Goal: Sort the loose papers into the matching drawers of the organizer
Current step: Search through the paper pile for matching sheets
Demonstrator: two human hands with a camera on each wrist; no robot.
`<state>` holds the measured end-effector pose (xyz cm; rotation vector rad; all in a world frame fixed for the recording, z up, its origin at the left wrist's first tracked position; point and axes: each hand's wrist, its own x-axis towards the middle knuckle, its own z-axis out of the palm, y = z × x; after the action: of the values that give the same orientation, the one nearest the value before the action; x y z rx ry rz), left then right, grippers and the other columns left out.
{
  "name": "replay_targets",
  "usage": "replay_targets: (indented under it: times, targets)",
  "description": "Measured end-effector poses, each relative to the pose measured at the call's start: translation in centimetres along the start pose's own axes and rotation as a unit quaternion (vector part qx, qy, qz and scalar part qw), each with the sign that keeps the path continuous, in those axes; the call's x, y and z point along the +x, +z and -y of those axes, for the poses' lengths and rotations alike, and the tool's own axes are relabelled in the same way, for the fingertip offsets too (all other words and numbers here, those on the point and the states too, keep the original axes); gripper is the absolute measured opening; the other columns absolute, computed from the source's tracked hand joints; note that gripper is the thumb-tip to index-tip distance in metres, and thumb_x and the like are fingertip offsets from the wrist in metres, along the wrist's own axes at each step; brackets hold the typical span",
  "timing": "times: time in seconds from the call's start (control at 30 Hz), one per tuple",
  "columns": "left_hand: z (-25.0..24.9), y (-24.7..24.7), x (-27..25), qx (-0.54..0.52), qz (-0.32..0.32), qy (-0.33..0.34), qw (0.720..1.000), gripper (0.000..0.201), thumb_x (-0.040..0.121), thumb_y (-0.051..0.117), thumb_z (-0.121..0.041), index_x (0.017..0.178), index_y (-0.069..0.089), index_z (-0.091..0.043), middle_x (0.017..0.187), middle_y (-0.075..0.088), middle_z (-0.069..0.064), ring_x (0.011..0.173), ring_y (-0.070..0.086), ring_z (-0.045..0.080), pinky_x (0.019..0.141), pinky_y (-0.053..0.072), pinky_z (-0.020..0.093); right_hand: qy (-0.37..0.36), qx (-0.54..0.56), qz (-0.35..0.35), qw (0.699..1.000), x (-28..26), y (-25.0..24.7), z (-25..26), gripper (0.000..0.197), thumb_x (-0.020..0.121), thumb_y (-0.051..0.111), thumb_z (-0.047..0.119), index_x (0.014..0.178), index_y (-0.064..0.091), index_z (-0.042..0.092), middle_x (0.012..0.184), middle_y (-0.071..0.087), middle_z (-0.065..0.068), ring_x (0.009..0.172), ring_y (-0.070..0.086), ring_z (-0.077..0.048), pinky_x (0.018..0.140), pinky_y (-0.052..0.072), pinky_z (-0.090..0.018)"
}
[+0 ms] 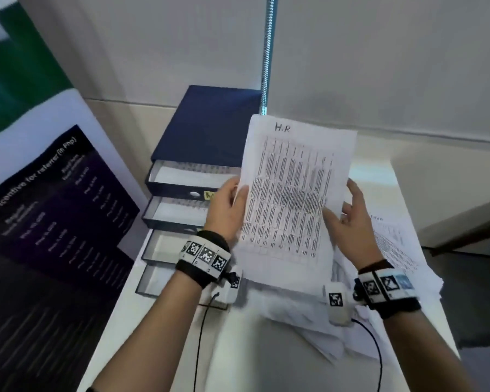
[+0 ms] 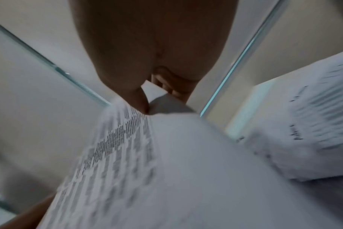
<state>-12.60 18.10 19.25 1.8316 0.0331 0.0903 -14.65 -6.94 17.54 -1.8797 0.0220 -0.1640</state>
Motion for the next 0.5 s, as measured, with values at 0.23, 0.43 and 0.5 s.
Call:
replay_targets:
  times: [0.23,0.43,0.5]
  targets:
    - [-0.7,-14.0,-3.0,0.087,-0.012,-0.06,0.994,0.041,0.092,0.05,-0.019,0.128,0.053,-0.037,0.094,0.071,-0.004,0.079,0.069,0.008,0.08,0.058,0.033,0.052,-0.008,0.244,0.968,-2.8,8.7,5.5,0.05,0.096,0.059,0.013,0.14,0.051,0.034,0.149,0.042,0.014,0.138,0.036,-0.003,0.12,0.026,-0.042]
    - [1.6,-20.7,-8.0,0.033,-0.005,-0.17,0.985,0.031,0.096,0.055,-0.008,0.121,0.065,-0.024,0.108,0.072,0.011,0.087,0.073,0.024,0.08,0.058,0.036,0.275,0.175,0.325,0.888,-6.2,15.1,5.8,0.039,0.096,0.053,-0.002,0.13,0.062,0.014,0.118,0.067,-0.005,0.104,0.07,-0.025,0.08,0.059,-0.03]
    - [3.1,-21.3,-8.3,0.024,-0.017,-0.179,0.983,0.026,0.097,0.058,-0.016,0.122,0.065,-0.022,0.113,0.071,0.009,0.088,0.071,0.018,0.084,0.056,0.034,0.292,0.181,0.289,0.893,-5.6,16.2,5.4,0.038,0.096,0.052,-0.002,0.131,0.061,0.012,0.116,0.07,-0.014,0.101,0.071,-0.03,0.077,0.06,-0.033]
